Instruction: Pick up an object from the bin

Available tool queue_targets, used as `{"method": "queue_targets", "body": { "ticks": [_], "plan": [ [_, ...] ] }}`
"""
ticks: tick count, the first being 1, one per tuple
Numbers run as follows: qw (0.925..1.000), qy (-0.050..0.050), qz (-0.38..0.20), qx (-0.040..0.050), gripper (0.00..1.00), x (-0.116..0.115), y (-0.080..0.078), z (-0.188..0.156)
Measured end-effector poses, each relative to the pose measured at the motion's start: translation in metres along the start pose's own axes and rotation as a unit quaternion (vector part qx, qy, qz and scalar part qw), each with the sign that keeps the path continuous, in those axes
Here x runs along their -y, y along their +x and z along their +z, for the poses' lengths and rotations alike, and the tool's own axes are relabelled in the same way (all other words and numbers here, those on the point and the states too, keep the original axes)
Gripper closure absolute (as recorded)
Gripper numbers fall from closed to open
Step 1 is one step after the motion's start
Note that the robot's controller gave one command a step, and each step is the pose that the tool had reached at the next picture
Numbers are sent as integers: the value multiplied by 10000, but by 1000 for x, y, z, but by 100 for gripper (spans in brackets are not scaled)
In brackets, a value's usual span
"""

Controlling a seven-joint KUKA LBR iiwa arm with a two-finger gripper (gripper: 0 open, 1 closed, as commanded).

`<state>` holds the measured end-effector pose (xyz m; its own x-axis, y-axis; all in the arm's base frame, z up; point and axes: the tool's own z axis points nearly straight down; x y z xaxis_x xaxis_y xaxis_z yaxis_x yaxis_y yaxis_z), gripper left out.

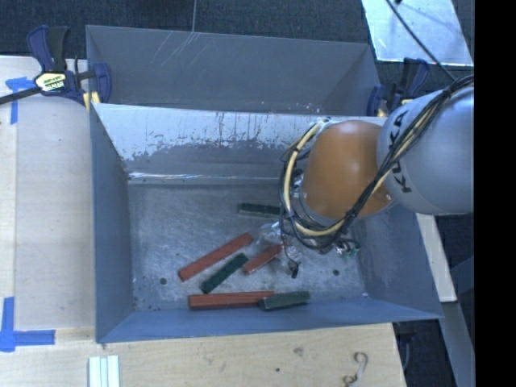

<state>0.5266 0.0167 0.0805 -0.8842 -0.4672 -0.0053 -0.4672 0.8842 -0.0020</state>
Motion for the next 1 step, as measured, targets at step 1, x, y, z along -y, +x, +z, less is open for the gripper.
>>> {"method": "queue_targets", "body": {
  "ticks": [1],
  "plan": [
    [10000, 0, -9, 4, 100, 0, -1, 0]
  ]
}}
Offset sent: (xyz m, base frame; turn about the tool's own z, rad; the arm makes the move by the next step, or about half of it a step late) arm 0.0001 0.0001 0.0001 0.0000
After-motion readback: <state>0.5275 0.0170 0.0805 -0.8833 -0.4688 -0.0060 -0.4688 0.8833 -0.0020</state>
